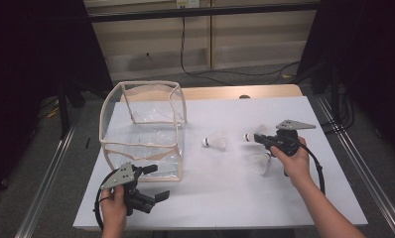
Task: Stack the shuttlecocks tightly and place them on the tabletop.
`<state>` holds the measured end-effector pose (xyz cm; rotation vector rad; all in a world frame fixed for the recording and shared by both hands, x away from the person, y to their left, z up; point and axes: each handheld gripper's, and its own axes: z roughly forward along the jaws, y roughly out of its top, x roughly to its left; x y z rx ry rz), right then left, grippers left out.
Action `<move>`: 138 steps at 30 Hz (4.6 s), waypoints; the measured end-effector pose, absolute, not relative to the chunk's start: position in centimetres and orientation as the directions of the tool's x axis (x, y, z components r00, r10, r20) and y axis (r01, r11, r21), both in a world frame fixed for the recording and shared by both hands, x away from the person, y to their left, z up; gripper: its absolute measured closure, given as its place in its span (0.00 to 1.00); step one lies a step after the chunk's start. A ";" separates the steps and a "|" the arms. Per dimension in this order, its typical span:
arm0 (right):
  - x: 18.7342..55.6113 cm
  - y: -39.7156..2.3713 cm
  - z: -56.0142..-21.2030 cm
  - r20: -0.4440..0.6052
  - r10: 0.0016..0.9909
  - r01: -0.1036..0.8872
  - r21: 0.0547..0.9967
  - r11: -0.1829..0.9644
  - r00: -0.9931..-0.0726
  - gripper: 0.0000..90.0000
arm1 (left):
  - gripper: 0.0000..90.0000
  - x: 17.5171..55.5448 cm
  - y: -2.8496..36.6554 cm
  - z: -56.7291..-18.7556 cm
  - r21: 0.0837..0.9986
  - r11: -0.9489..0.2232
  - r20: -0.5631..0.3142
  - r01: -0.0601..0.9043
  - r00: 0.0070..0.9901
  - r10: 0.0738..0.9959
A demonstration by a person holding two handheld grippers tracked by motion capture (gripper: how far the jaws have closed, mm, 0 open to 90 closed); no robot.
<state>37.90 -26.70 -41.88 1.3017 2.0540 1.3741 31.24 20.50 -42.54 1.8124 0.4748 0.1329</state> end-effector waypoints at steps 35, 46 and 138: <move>39.1 -23.0 -40.4 0.194 0.801 0.498 0.855 0.145 -0.566 1.00 | 0.02 31.1 20.4 -42.5 0.943 -0.222 -0.152 0.249 0.914 0.377; 39.6 -21.9 -40.4 0.199 0.800 0.505 0.851 0.145 -0.565 1.00 | 0.02 31.1 20.4 -42.5 0.943 -0.219 -0.155 0.250 0.914 0.374; 41.1 -18.7 -42.3 0.227 0.780 0.554 0.814 0.177 -0.583 1.00 | 0.02 31.2 20.2 -42.7 0.943 -0.219 -0.160 0.250 0.919 0.359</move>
